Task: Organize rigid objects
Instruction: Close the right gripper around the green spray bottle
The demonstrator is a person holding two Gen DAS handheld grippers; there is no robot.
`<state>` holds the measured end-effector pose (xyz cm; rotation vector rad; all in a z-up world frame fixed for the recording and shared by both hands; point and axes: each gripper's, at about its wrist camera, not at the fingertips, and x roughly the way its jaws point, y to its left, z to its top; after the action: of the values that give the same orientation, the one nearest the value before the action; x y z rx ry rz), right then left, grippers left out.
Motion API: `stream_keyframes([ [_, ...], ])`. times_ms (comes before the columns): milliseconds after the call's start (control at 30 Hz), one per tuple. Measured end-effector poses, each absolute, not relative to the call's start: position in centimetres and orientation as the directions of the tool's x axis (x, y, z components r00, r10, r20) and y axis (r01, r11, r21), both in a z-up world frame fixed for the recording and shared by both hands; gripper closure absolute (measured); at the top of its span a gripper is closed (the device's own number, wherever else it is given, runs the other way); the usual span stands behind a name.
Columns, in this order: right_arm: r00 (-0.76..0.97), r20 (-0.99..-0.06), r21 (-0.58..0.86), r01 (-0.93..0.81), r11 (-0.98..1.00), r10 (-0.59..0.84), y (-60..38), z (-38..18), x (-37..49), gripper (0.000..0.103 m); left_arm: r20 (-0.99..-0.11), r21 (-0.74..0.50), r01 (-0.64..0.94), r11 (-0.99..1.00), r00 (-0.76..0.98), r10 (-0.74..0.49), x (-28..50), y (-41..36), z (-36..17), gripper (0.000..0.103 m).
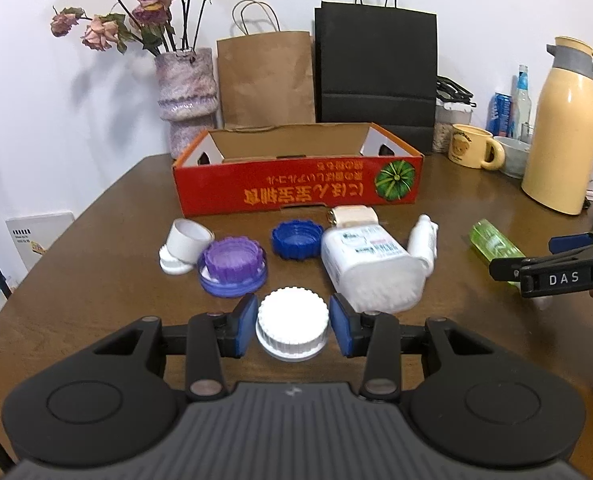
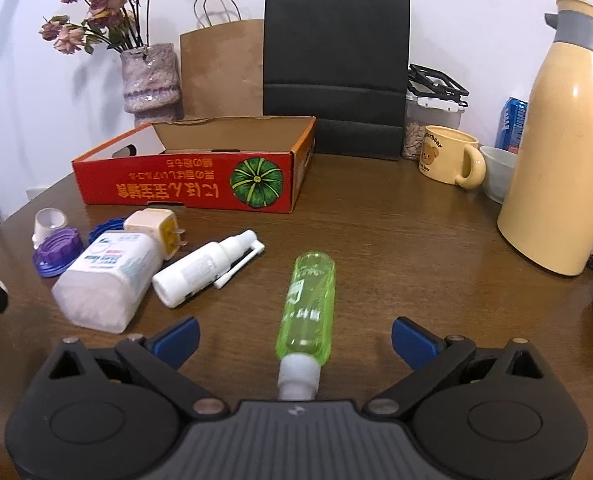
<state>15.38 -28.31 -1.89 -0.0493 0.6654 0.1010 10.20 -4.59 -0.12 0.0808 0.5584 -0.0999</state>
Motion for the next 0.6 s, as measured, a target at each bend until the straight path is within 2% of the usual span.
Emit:
stream_keyframes([
  [233,0.755,-0.654,-0.041,-0.097,0.994,0.047,-28.1,-2.8,18.0,0.011,-0.522,0.049,0.096,0.994,0.851,-0.056,11.6,-4.3,0.5,0.062],
  [600,0.728,-0.685,-0.041,-0.094,0.995,0.040,-28.0,-3.5,19.5,0.035,-0.512,0.040,0.071,0.997,0.858,-0.040,13.6,-3.6,1.5,0.062],
])
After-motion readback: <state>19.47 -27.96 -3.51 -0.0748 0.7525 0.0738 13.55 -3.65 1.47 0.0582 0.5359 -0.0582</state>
